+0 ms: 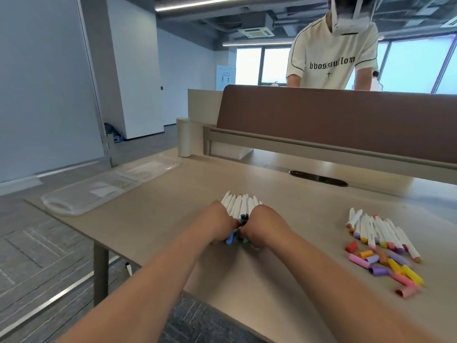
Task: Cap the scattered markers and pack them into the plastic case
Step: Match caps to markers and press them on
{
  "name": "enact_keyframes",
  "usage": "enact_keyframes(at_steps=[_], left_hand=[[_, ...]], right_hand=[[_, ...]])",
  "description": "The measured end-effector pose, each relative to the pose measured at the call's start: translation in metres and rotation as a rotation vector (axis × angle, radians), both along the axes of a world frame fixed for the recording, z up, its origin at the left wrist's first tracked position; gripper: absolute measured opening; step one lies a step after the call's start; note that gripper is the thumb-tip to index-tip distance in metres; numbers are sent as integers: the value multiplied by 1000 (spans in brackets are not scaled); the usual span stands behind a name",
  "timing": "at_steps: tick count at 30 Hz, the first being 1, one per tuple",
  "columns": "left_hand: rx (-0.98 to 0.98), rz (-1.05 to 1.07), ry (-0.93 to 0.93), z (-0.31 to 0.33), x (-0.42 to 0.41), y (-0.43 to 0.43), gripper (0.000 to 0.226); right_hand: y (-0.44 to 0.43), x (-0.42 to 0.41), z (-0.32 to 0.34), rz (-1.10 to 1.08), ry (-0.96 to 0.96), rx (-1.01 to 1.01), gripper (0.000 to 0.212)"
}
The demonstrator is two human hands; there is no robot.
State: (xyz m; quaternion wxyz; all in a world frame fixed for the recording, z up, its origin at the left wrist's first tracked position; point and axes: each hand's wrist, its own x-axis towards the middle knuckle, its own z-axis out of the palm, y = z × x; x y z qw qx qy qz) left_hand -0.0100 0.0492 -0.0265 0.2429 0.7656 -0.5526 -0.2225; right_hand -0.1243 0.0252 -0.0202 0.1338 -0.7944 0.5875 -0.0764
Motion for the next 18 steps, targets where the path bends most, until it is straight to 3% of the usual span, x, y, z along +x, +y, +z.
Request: enact_keyframes(at_steps=[3,6,9,10,11,12,13,14,15,16,18], left_hand=[[58,-23,-13,2,-3,1,42],[94,-32,-35,8,-3,6,30],[161,-71,33,13,-2,12,36],[181,-97,48,15,-2,13,39],[200,-120,52,18,-1,16,41],[212,-142,50,21,0,17,42],[219,-164,35,23,1,18,44],[222,-185,1,24,2,17,46],[223,-195,-42,25,3,16,48],[213,-200,-78,25,3,15,48],[182,-198,-97,28,3,13,33]], right_hand=[[4,-3,4,12,65,14,64],[15,-4,9,78,197,5,32],[16,-3,14,55,237,51,55],[19,-1,17,22,189,71,50],[16,0,19,-15,181,98,26],[16,1,21,-22,155,92,18],[13,1,20,-28,204,102,45],[17,0,27,-7,262,90,57],[10,0,22,41,293,110,59],[9,-1,19,-14,172,154,56],[4,-3,16,-24,101,253,38]])
